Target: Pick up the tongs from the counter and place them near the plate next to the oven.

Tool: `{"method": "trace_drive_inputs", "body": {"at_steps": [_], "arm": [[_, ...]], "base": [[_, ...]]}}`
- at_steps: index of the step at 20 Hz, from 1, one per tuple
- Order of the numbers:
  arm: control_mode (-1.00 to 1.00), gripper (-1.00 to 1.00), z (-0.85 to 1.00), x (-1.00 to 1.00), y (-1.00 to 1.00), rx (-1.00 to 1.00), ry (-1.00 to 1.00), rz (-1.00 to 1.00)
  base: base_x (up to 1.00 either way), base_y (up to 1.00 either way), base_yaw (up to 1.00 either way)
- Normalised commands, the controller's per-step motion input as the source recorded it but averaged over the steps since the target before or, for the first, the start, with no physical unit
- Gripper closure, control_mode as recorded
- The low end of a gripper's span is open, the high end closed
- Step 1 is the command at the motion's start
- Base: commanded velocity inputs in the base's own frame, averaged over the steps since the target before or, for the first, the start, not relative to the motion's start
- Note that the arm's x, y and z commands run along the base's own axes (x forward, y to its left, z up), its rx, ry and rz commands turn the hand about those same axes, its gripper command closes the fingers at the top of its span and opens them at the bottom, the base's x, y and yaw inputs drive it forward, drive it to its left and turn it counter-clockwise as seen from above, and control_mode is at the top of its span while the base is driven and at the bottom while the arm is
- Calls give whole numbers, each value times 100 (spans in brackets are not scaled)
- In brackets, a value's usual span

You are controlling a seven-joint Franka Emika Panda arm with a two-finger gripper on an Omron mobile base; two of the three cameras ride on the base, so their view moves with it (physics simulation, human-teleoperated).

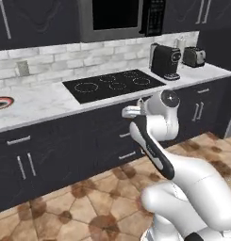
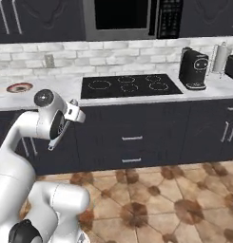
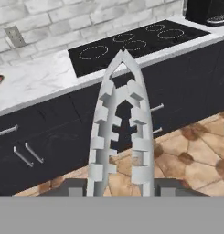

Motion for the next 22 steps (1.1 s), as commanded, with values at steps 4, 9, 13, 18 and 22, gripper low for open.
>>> {"method": "trace_drive_inputs", "body": {"at_steps": [4,9,13,18,22], "arm": [[100,100,0,0,0,0,0,0],[100,100,0,0,0,0,0,0],[100,100,0,0,0,0,0,0],[100,100,0,0,0,0,0,0],[100,100,0,0,0,0,0,0]], "base": [[4,0,84],[62,20,57],[100,13,20],[100,-11,-1],[100,-6,-7]]}}
